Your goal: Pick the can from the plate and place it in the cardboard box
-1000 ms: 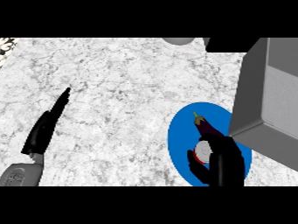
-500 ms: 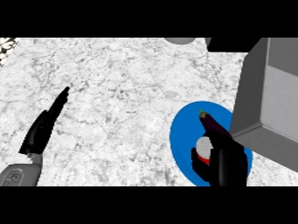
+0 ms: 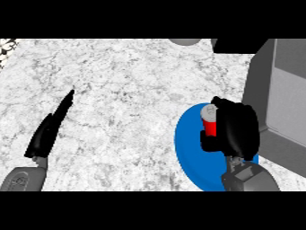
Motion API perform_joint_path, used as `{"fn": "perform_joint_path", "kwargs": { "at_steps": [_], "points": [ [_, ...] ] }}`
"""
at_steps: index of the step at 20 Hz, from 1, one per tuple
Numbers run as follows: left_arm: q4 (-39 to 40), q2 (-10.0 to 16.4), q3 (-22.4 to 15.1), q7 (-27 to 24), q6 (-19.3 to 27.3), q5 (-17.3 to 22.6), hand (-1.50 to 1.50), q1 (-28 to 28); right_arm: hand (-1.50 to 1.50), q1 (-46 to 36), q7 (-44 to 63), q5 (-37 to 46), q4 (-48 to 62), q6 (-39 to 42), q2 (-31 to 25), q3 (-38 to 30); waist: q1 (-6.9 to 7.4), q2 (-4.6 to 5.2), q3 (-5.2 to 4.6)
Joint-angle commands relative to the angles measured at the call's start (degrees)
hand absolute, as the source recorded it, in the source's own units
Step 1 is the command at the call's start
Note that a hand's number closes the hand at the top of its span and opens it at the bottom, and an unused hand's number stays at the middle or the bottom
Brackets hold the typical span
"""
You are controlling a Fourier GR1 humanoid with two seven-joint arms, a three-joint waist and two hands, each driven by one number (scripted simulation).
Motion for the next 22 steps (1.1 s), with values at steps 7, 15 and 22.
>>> {"fn": "perform_joint_path", "kwargs": {
  "at_steps": [7,15,22],
  "points": [
    [-2.62,1.29,1.08,1.23,-2.19,1.05,0.00,1.12,1.50,-15.07,12.68,5.17,-14.80,23.38,-0.35,-6.57,-0.11,-0.30,0.04],
    [0.58,-1.04,0.90,-1.47,1.06,-1.19,0.00,0.33,1.50,-16.78,10.28,0.20,-21.03,24.47,-7.84,-22.36,-0.60,-0.10,0.07],
    [-2.39,0.70,2.18,1.89,-2.19,0.47,0.00,-0.44,1.50,-11.07,3.25,-6.86,-17.68,22.35,-14.70,-34.90,-0.38,-0.06,0.12]
  ]
}}
